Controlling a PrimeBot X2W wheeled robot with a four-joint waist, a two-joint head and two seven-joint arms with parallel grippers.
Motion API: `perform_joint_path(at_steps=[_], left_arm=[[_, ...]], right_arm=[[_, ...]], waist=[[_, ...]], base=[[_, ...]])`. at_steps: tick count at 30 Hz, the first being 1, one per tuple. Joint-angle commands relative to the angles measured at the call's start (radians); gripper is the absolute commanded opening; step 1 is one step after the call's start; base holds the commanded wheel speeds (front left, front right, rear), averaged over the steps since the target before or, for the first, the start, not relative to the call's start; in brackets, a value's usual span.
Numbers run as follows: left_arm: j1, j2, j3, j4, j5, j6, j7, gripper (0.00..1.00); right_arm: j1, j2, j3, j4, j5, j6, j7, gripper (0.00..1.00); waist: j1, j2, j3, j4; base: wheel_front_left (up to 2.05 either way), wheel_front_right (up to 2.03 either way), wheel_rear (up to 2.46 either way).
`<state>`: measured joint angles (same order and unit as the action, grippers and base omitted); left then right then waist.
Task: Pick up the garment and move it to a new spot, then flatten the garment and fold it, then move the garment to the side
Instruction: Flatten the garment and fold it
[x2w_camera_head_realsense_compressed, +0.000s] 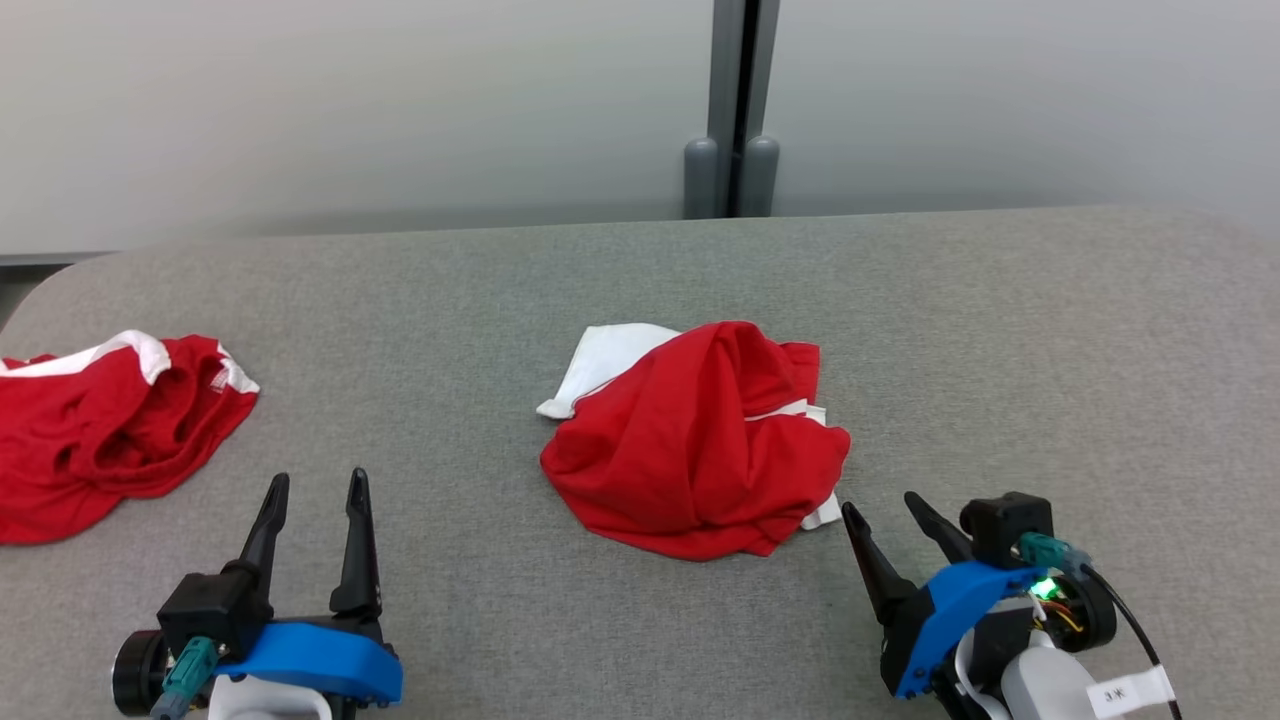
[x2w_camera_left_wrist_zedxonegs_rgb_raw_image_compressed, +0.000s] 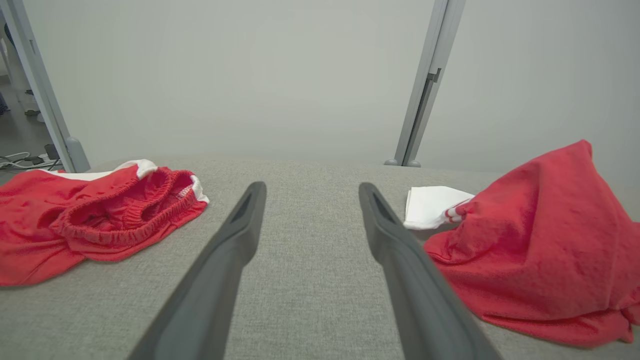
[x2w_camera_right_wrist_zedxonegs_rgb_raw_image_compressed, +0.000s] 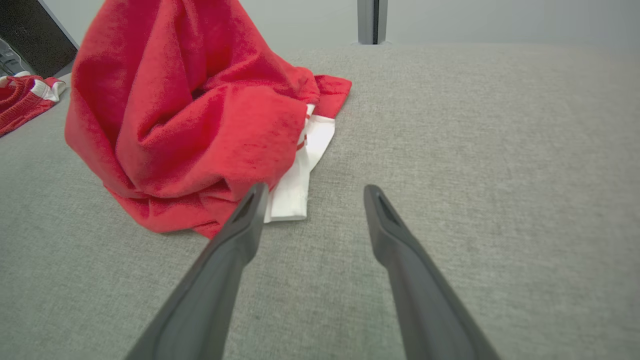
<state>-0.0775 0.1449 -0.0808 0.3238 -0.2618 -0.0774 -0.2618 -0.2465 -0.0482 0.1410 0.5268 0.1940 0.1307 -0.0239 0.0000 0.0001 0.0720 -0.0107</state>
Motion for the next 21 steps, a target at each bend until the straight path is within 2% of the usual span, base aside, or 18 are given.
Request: perform_joint_path(at_steps=[1,4,11,12,13,14,15,21], left_arm=[[-0.018,-0.002,-0.006,0.003,0.008,-0.002,-0.005,1.00],[-0.043,-0.003,-0.015,-0.002,0.004,-0.012,-0.005,1.00],[-0.072,0.003,-0.033,-0.010,0.005,-0.023,-0.005,1.00],[-0.073,0.003,-0.036,-0.010,0.006,-0.023,-0.005,1.00],[-0.072,0.003,-0.037,-0.010,0.007,-0.024,-0.005,1.00],[-0.070,0.002,-0.038,-0.010,0.008,-0.024,-0.005,1.00],[-0.067,0.001,-0.039,-0.010,0.009,-0.022,-0.005,1.00],[-0.047,-0.004,-0.038,0.000,0.005,-0.019,-0.005,1.00]], right_arm=[[-0.029,-0.004,0.008,0.031,0.013,0.000,0.002,1.00],[-0.110,-0.004,0.037,0.152,0.022,0.000,-0.006,1.00],[-0.205,-0.004,0.034,0.340,0.018,0.000,-0.015,1.00],[-0.211,-0.004,0.034,0.361,0.024,0.000,-0.016,0.92],[-0.218,-0.004,0.037,0.379,0.028,0.000,-0.020,0.38],[-0.222,-0.004,0.042,0.392,0.030,0.000,-0.028,0.13],[-0.227,-0.004,0.046,0.403,0.034,0.000,-0.033,0.00],[-0.253,-0.004,0.029,0.374,0.052,0.000,-0.138,0.00]], waist=[[0.0000,-0.0001,0.013,0.014],[0.0000,-0.0001,0.032,0.038],[0.0000,-0.0001,0.054,0.080],[0.0000,-0.0001,0.055,0.085],[0.0000,-0.0001,0.055,0.088],[0.0000,-0.0001,0.055,0.090],[0.0000,-0.0001,0.055,0.092],[0.0000,-0.0001,0.031,0.094]], base=[[0.00,0.00,0.00],[0.00,0.00,0.00],[0.00,0.00,0.00],[0.00,0.00,0.00],[0.00,0.00,0.00],[0.00,0.00,0.00],[0.00,0.00,0.00],[0.00,0.00,0.00]])
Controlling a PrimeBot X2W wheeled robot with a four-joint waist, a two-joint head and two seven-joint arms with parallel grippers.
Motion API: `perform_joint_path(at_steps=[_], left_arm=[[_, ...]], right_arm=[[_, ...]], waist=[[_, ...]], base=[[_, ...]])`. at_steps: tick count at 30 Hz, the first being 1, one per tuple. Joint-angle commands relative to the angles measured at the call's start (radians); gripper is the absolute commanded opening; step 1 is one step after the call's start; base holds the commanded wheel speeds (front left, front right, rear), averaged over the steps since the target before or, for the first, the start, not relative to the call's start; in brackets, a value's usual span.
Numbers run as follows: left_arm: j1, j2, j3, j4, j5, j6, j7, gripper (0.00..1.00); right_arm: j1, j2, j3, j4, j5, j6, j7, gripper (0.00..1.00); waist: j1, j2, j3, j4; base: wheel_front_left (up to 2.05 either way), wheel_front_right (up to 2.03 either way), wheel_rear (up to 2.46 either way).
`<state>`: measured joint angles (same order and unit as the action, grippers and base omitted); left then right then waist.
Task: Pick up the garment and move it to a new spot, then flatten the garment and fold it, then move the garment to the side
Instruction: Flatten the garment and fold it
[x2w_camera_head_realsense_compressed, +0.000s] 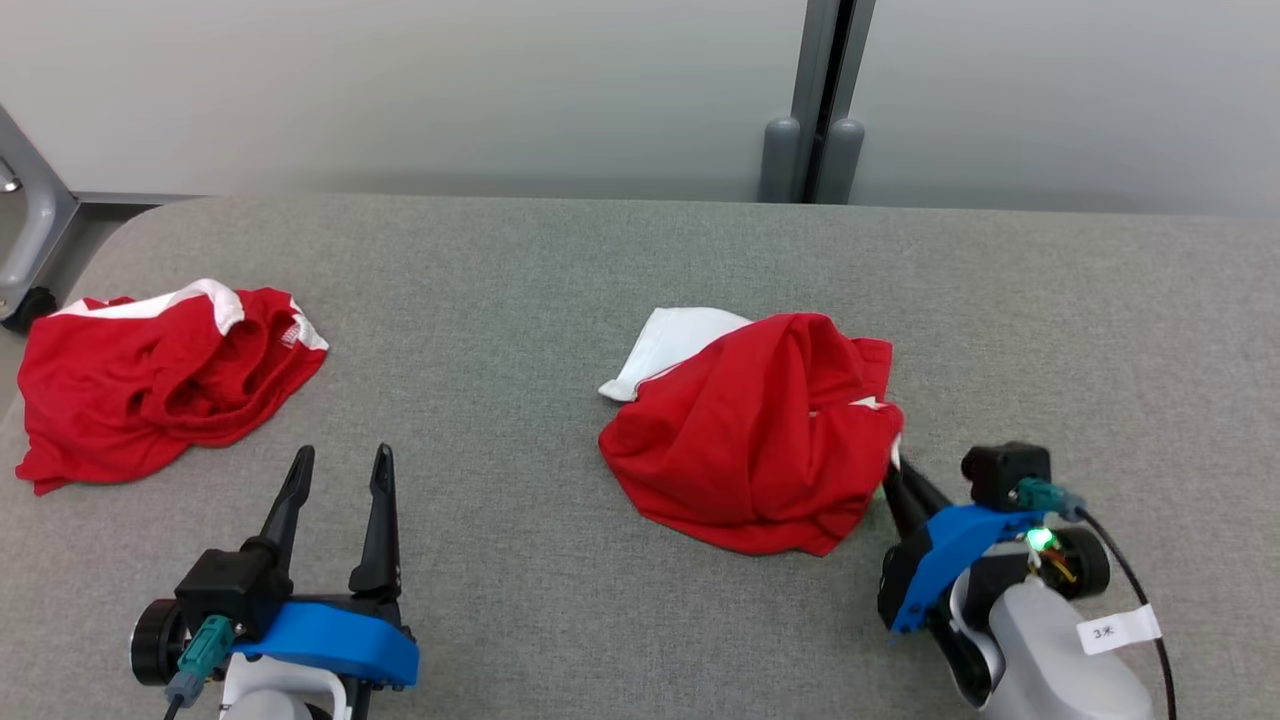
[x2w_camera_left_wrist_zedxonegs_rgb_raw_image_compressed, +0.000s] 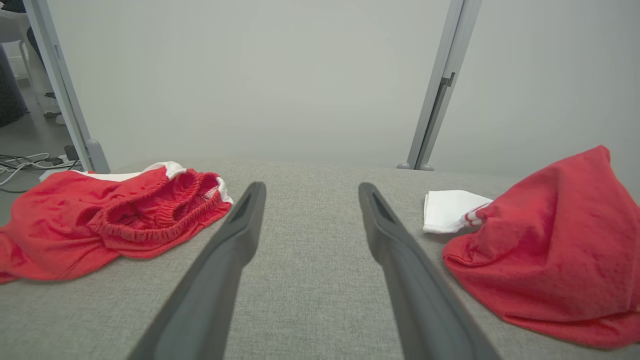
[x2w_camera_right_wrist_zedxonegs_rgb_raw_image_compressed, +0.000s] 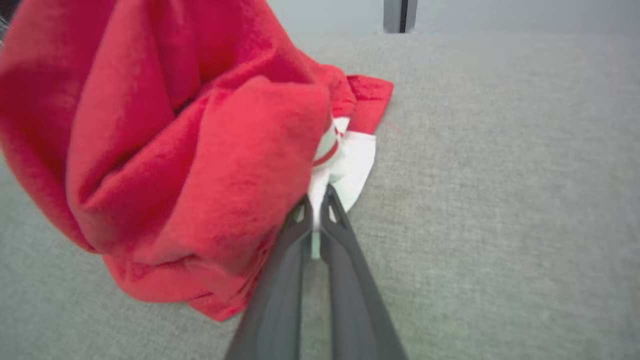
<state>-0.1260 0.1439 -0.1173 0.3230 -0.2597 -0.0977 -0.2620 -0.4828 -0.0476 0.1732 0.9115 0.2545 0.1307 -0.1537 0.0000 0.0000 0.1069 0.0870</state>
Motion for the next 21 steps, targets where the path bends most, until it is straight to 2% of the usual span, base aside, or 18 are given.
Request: perform_joint_path(at_steps=[1,6,10,16,21], left_arm=[[0.007,-0.003,0.001,-0.001,0.001,0.003,-0.005,1.00],[0.030,-0.003,0.010,-0.009,-0.002,0.007,-0.005,1.00],[0.039,-0.006,0.006,-0.014,0.000,0.006,-0.005,1.00],[0.039,-0.009,0.003,-0.026,0.003,0.006,-0.005,1.00],[0.024,-0.006,0.010,-0.040,0.003,0.006,-0.004,1.00]], right_arm=[[-0.018,-0.005,-0.010,-0.026,-0.016,0.000,-0.025,0.00],[-0.028,-0.005,-0.060,-0.160,-0.091,0.000,-0.057,0.00],[-0.022,-0.004,-0.068,-0.331,-0.126,0.000,-0.023,0.00],[-0.083,-0.004,0.017,-0.570,-0.128,0.000,0.100,0.00],[-0.203,-0.004,0.105,-0.653,-0.096,0.000,0.153,0.00]], waist=[[0.0000,0.0000,-0.010,-0.006],[0.0000,0.0000,-0.037,-0.022],[0.0000,0.0000,-0.050,-0.028],[0.0000,0.0000,-0.046,-0.029],[0.0000,0.0000,-0.022,-0.032]], base=[[0.00,0.00,0.00],[0.00,0.00,0.00],[0.00,0.00,0.00],[0.00,0.00,0.00],[0.00,0.00,0.00]])
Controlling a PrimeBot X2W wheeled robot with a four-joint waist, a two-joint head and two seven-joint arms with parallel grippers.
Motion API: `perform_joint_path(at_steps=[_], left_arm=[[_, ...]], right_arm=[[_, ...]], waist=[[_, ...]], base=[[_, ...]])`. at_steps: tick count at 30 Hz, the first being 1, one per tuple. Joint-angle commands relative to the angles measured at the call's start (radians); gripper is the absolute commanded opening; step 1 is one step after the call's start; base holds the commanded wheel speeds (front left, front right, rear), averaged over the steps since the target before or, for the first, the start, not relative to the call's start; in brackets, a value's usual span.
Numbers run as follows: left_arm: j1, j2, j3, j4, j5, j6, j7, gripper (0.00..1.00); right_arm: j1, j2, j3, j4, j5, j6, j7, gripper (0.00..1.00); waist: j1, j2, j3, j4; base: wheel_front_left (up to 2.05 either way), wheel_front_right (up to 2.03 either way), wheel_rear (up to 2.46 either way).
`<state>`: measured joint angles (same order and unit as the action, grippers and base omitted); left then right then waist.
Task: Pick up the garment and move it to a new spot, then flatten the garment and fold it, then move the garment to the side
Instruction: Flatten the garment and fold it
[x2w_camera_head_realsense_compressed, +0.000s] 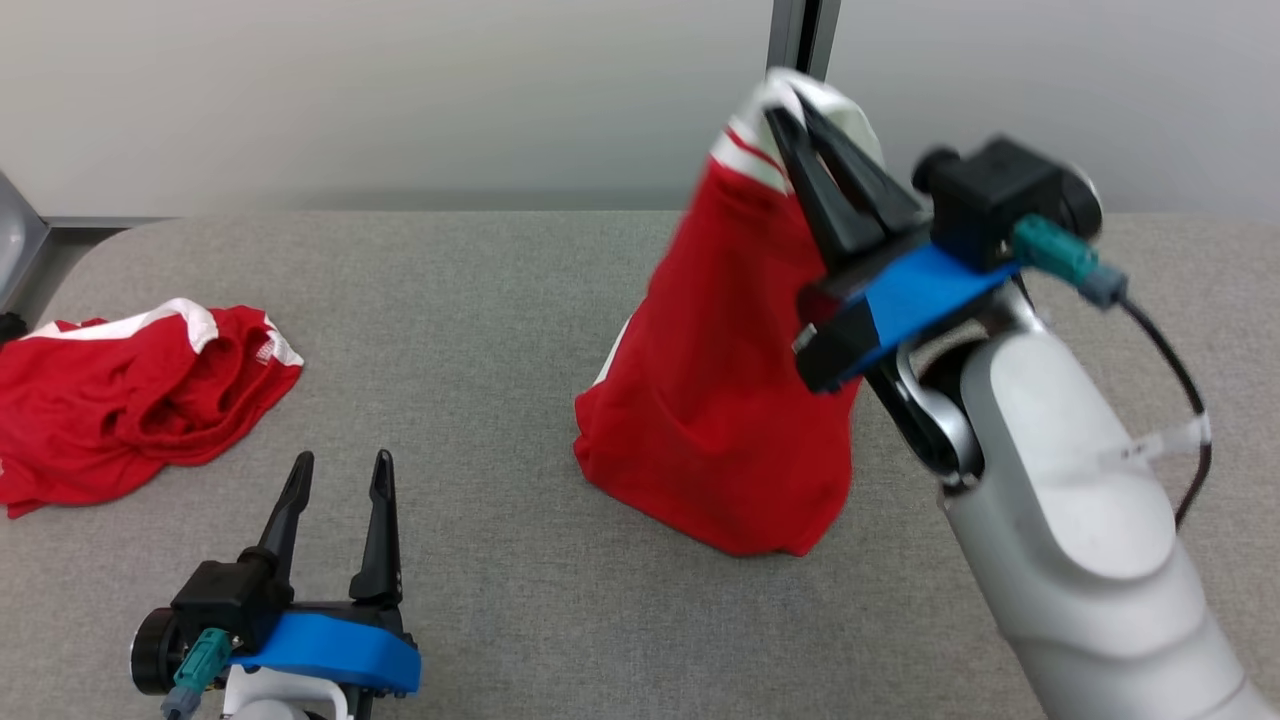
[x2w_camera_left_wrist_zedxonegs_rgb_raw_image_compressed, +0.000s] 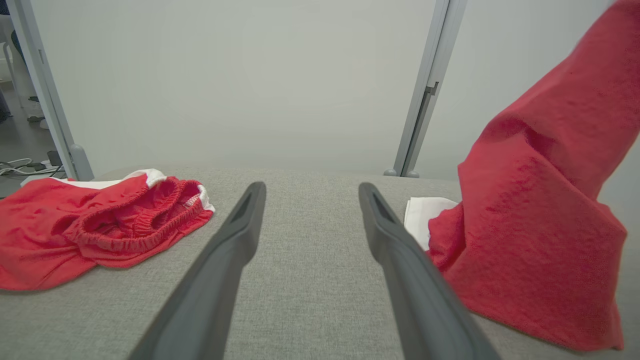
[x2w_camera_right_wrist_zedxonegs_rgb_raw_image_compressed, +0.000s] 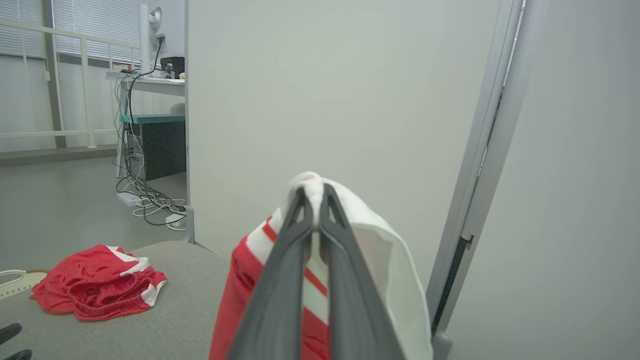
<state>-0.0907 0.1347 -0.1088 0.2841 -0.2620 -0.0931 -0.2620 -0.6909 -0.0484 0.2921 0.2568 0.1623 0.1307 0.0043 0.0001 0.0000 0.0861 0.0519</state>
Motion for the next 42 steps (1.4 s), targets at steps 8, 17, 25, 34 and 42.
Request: perform_joint_path(at_steps=[8,17,25,34,42], left_arm=[[-0.022,-0.002,0.006,-0.008,0.010,-0.001,-0.004,1.00],[-0.024,-0.013,0.016,-0.010,0.013,-0.001,-0.004,1.00],[-0.042,-0.023,0.021,-0.024,0.018,-0.006,-0.004,1.00],[-0.079,-0.032,0.000,-0.017,0.027,-0.019,-0.005,1.00],[-0.076,-0.031,0.011,-0.013,0.031,-0.026,-0.004,1.00]], right_arm=[[-0.289,-0.004,0.071,-0.004,0.093,0.000,-0.013,0.00],[-0.334,-0.004,0.013,0.014,0.076,0.000,-0.036,0.00],[-0.169,-0.053,-0.106,0.173,-0.034,0.000,-0.004,0.00],[-0.177,-0.116,-0.241,0.471,-0.103,0.000,-0.088,0.00],[-0.158,-0.110,-0.364,0.621,-0.188,0.000,-0.075,1.00]], waist=[[-0.0001,0.0000,0.027,0.007],[-0.0001,0.0000,0.028,0.006],[-0.0001,0.0000,0.060,-0.008],[-0.0001,0.0000,0.112,0.038],[-0.0001,0.0000,0.116,0.063]], base=[[0.00,0.00,0.00],[0.00,0.00,0.00],[0.00,0.00,0.00],[0.00,0.00,0.00],[0.00,0.00,0.00]])
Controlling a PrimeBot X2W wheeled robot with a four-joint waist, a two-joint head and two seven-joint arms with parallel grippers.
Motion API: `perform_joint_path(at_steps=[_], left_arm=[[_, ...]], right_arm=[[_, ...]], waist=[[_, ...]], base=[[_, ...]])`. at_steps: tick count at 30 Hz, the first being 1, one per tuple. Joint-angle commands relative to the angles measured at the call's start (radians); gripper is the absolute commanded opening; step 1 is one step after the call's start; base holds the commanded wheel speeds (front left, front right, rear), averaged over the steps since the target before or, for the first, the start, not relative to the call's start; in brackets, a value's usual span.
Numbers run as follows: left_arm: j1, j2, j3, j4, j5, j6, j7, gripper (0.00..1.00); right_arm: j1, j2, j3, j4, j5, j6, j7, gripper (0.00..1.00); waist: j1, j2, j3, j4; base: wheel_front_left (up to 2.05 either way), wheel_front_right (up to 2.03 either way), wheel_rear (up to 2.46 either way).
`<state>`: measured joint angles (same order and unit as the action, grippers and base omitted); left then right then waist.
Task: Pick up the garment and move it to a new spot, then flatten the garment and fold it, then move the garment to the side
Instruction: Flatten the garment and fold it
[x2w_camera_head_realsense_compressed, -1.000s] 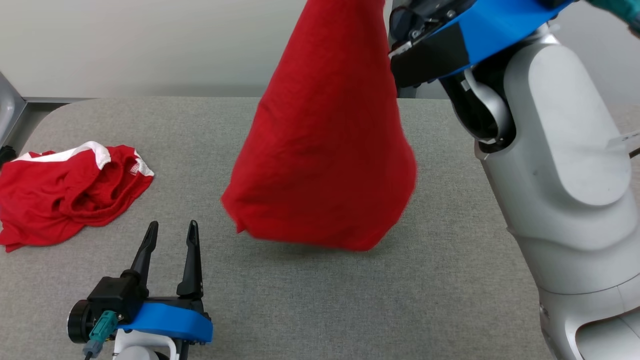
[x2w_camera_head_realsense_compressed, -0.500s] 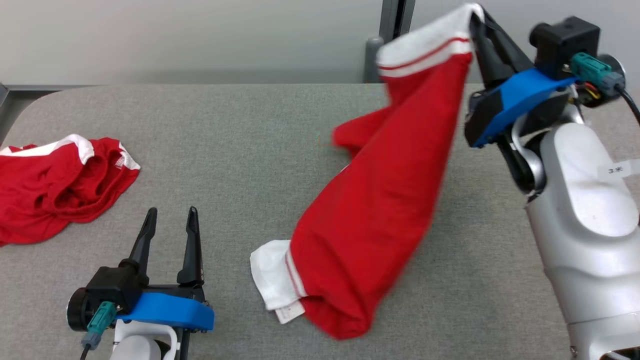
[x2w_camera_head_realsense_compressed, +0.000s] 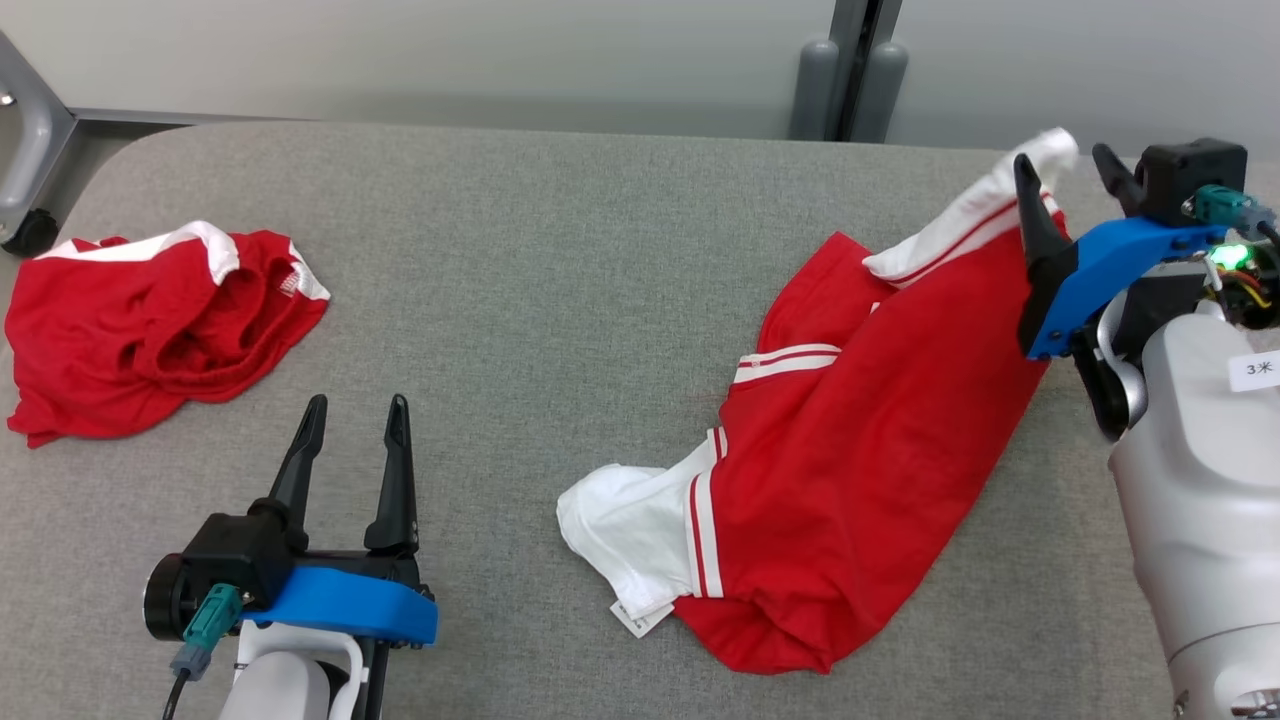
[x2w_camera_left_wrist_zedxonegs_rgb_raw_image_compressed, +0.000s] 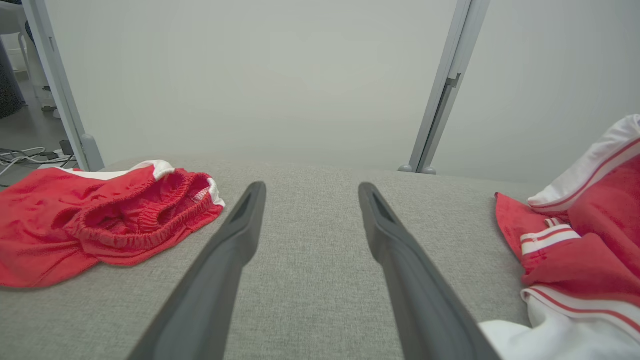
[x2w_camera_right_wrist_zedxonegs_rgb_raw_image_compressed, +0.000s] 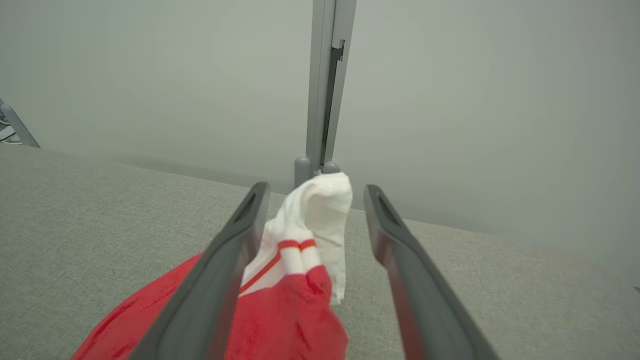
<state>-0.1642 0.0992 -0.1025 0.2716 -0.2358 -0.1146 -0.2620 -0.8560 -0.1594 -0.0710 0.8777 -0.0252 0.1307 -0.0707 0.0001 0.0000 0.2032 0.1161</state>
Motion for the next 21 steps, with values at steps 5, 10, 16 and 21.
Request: perform_joint_path(at_steps=[5,10,16,21], left_arm=[[0.020,0.003,0.015,0.005,0.008,-0.005,-0.004,1.00],[0.044,-0.002,0.017,0.010,0.012,-0.006,-0.004,1.00],[0.068,-0.001,0.023,0.014,0.013,-0.007,-0.004,1.00],[0.071,0.004,0.024,0.017,0.013,-0.007,-0.004,1.00]], right_arm=[[0.056,0.023,0.005,0.018,-0.010,0.000,0.090,1.00],[0.154,0.067,0.127,-0.102,0.047,0.000,0.117,1.00],[0.327,0.090,0.341,-0.366,0.170,0.000,0.233,1.00],[0.442,0.088,0.481,-0.554,0.242,0.000,0.361,1.00]], waist=[[-0.0001,0.0000,-0.042,-0.015],[-0.0001,0.0000,-0.088,-0.037],[-0.0001,0.0000,-0.123,-0.062],[-0.0001,0.0000,-0.133,-0.070]], base=[[0.00,0.00,0.00],[0.00,0.00,0.00],[0.00,0.00,0.00],[0.00,0.00,0.00]])
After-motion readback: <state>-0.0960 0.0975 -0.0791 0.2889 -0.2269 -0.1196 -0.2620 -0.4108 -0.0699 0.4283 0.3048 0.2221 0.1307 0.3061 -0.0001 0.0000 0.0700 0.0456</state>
